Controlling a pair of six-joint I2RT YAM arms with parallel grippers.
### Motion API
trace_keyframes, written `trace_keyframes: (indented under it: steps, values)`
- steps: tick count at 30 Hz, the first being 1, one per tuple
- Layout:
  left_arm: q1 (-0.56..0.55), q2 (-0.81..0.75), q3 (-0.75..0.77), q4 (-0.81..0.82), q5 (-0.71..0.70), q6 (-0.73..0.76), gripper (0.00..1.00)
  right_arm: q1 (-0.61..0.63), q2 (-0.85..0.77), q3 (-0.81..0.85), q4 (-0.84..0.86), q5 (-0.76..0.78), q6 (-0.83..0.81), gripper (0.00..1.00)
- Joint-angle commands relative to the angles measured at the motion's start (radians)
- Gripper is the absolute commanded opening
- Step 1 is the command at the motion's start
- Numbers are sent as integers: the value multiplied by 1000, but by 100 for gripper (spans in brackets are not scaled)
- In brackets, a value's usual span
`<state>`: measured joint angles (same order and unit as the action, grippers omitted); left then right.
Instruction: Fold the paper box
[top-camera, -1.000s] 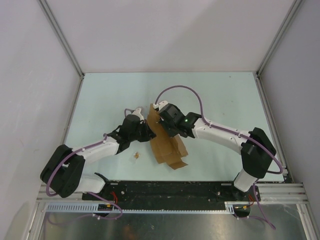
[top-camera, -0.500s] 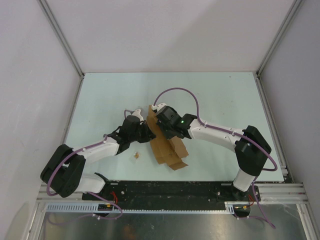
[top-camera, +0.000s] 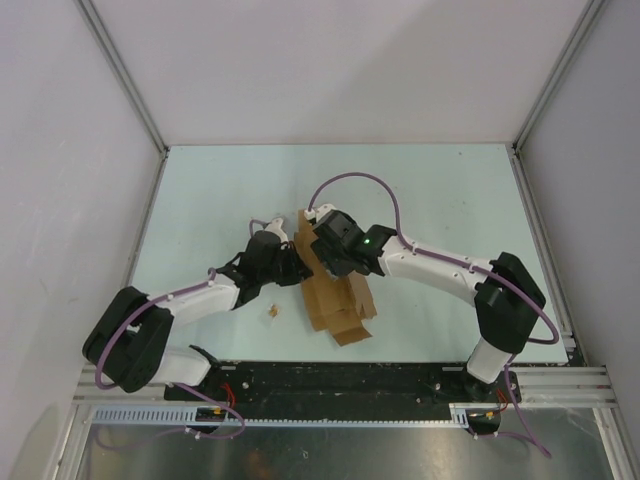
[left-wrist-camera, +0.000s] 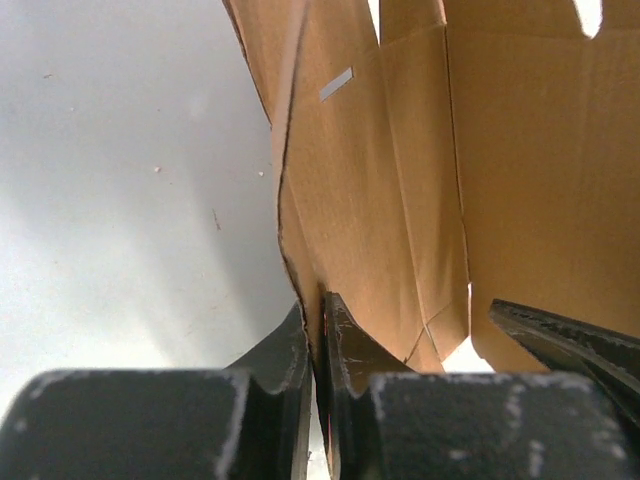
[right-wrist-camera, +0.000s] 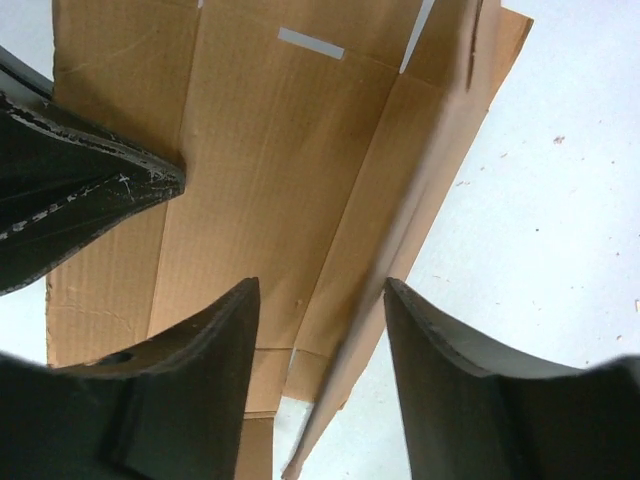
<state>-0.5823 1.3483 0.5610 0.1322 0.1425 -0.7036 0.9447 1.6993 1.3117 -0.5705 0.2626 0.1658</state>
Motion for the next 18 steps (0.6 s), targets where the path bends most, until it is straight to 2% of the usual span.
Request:
trace_keyframes:
  steps: [1,3,7,11,14,18]
  values:
    - [2,14,17,10,17,27,12,-20,-79,46,6,6,-3,61]
    - [2,23,20,10,19,29,12,-33,-117,44,18,-40,1,67]
    - [4,44,25,10,16,32,11,-76,-185,40,44,-158,23,73]
    - [6,55,34,10,14,45,11,-150,-262,6,86,-198,52,75]
    - [12,77,57,-3,17,68,11,-201,-274,-2,75,-206,64,75]
    - [19,110,111,-71,23,121,16,-253,-257,-8,41,-192,52,75]
